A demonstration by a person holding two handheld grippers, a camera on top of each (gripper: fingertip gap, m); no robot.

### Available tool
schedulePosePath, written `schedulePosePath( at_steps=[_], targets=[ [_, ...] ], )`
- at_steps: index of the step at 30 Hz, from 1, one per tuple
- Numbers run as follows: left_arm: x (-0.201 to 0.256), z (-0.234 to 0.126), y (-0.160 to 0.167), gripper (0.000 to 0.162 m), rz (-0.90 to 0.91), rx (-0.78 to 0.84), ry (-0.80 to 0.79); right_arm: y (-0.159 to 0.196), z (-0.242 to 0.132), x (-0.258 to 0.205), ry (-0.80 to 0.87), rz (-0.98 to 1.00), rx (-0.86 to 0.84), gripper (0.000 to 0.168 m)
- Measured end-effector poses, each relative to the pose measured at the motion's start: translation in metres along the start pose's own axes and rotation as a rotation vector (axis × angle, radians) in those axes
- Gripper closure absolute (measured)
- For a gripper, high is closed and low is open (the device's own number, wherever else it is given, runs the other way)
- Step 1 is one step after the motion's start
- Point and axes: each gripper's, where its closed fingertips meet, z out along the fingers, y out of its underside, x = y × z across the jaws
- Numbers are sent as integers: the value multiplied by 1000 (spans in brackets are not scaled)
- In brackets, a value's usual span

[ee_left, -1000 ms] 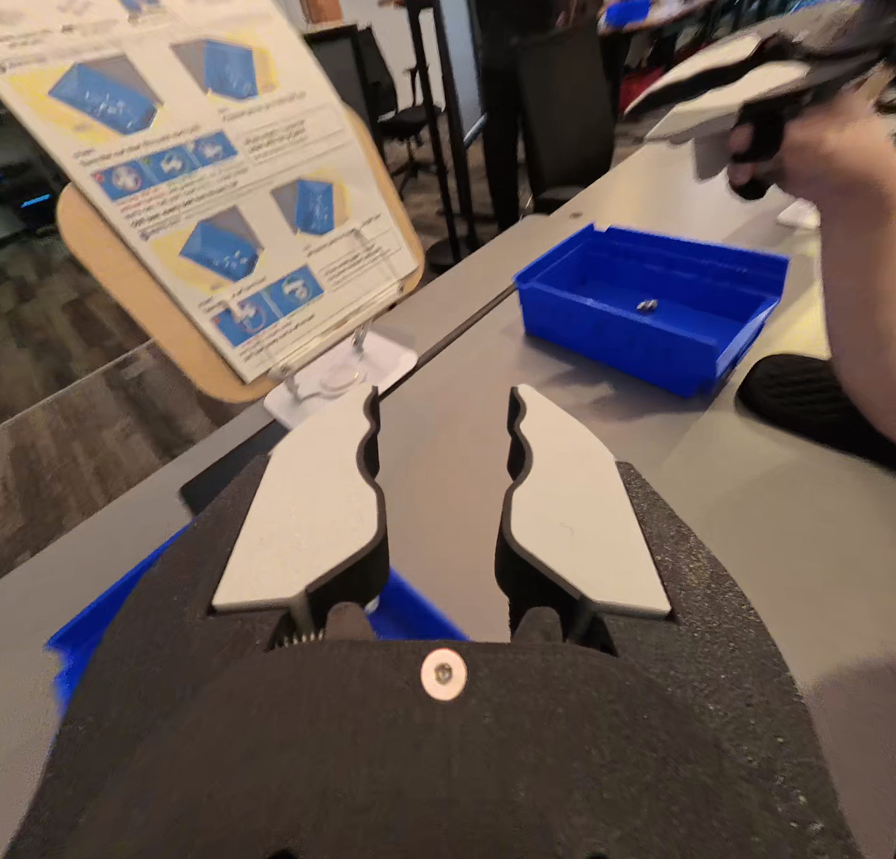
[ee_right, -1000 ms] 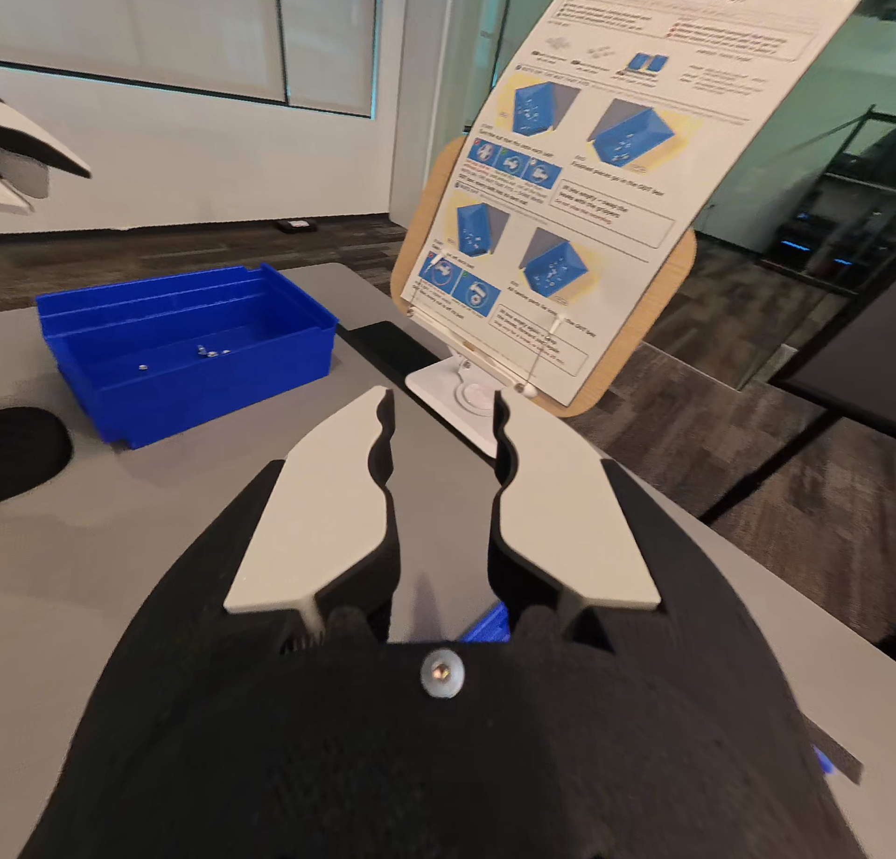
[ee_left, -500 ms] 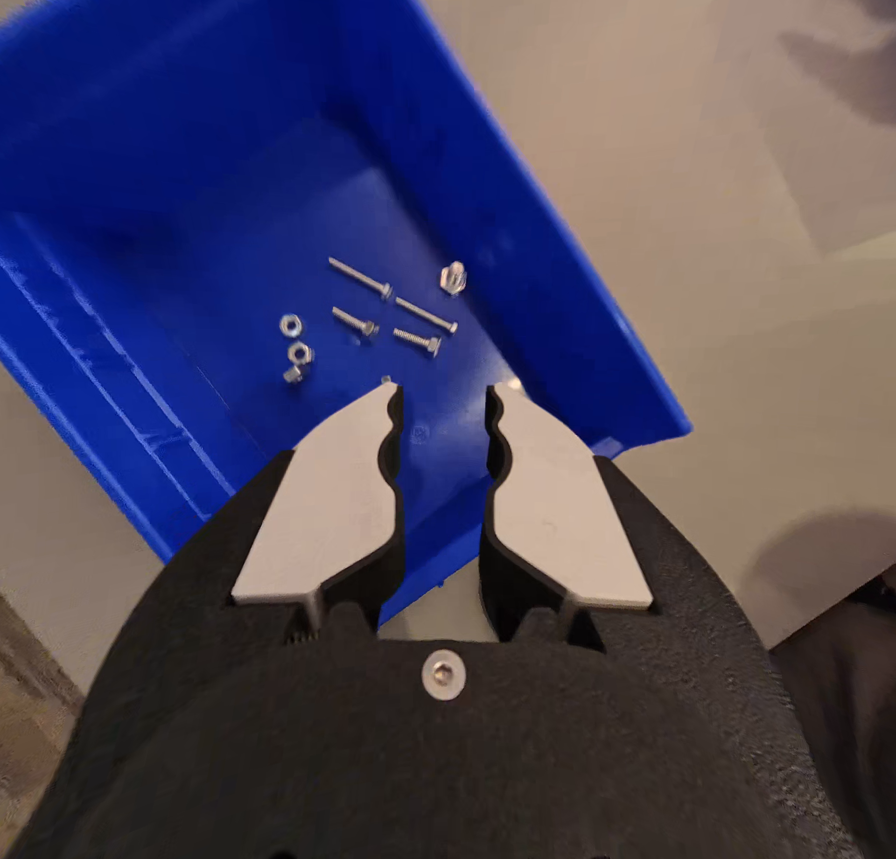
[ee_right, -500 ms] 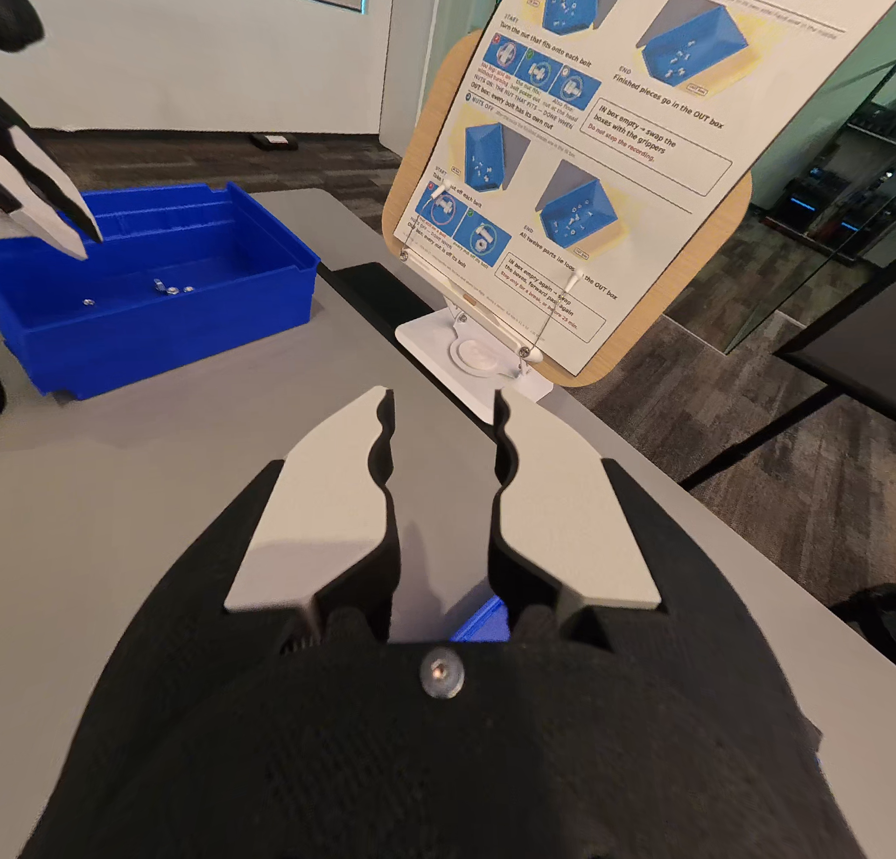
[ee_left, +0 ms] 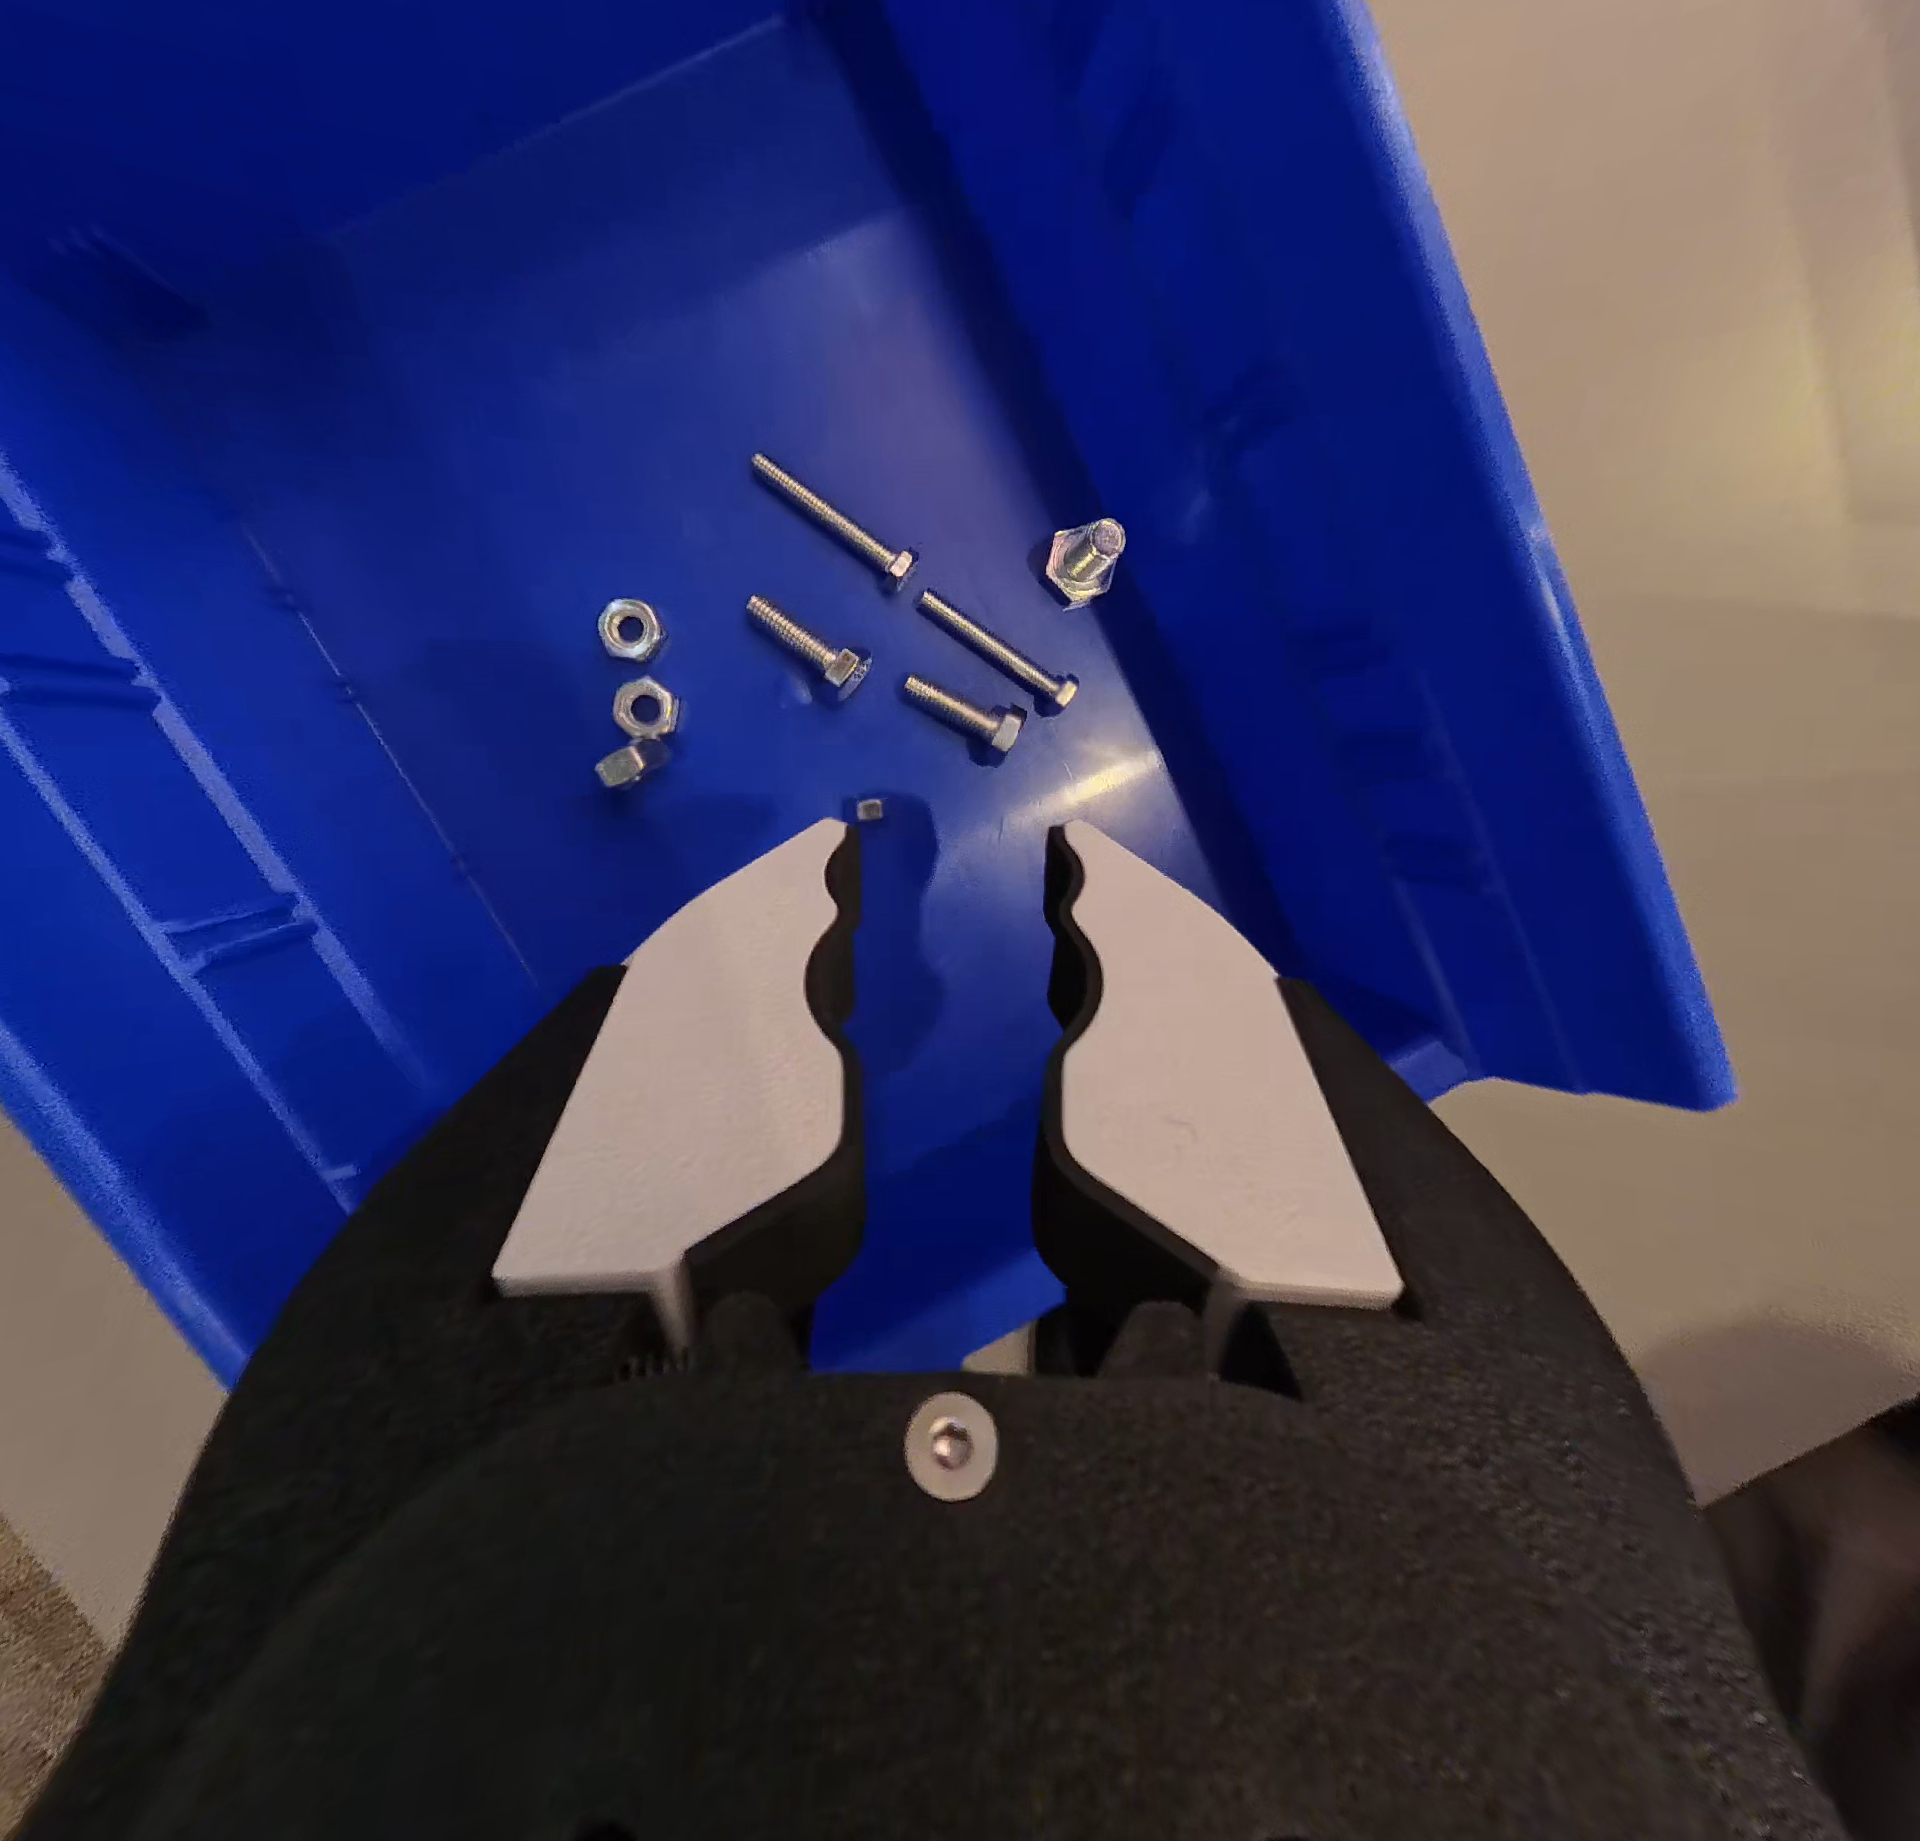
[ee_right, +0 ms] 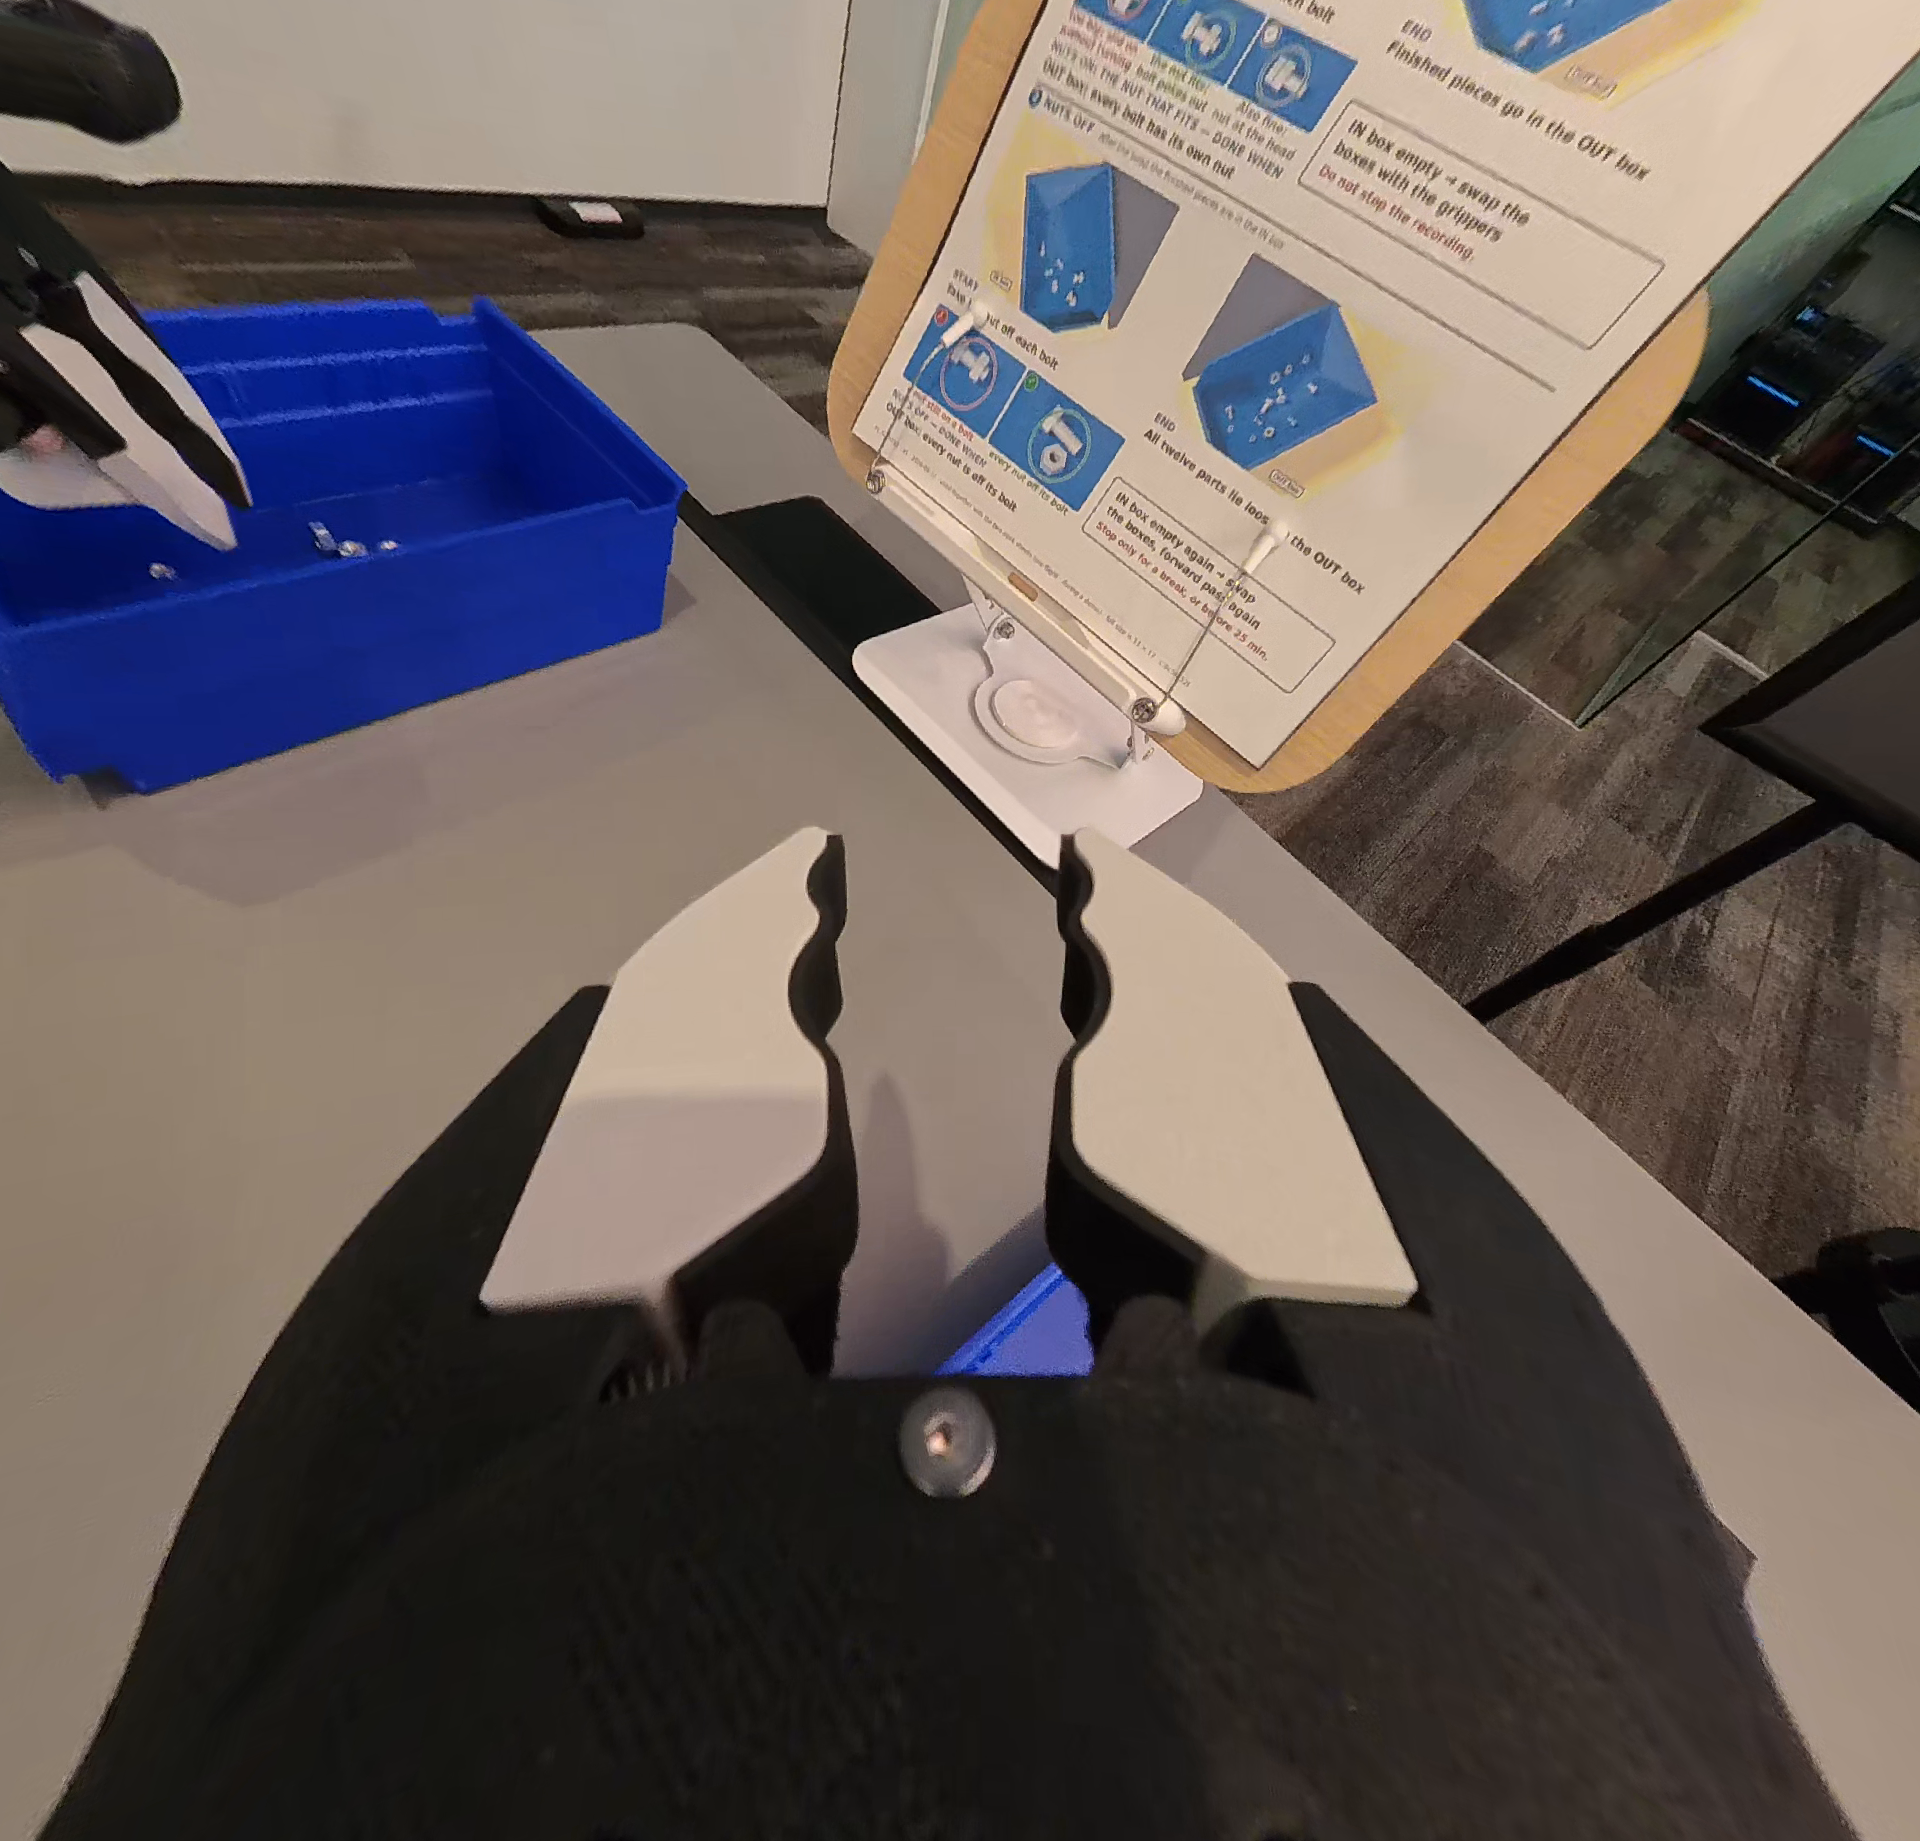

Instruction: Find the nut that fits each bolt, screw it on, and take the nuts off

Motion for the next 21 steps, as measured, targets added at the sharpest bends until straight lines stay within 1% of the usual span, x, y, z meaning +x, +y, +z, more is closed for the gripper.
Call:
schedulePosePath(
  at_steps=[2,7,10,12,13,15,17,19,21],
  targets=[
    [2,5,-3,130,-6,16,7,6,5,1,2,-5,-25,128],
    [6,7,-15,129,-42,58,50,18,20,-5,-30,20,-74,128],
    [19,13,-24,129,-31,79,139,24,25,-8,-22,6,-109,128],
    [34,17,-31,130,60,115,213,24,26,-10,-23,1,-112,128],
    [38,19,-34,130,134,143,216,23,25,-12,-27,3,-107,128],
    [38,23,-38,130,272,195,171,22,25,-16,-39,11,-98,128],
    [41,26,-37,130,391,213,182,22,25,-17,-38,12,-102,128],
    [40,33,-34,129,468,197,179,25,26,-17,-30,7,-115,128],
    [34,39,-35,129,536,189,144,26,26,-17,-29,3,-123,128]
  ],
)
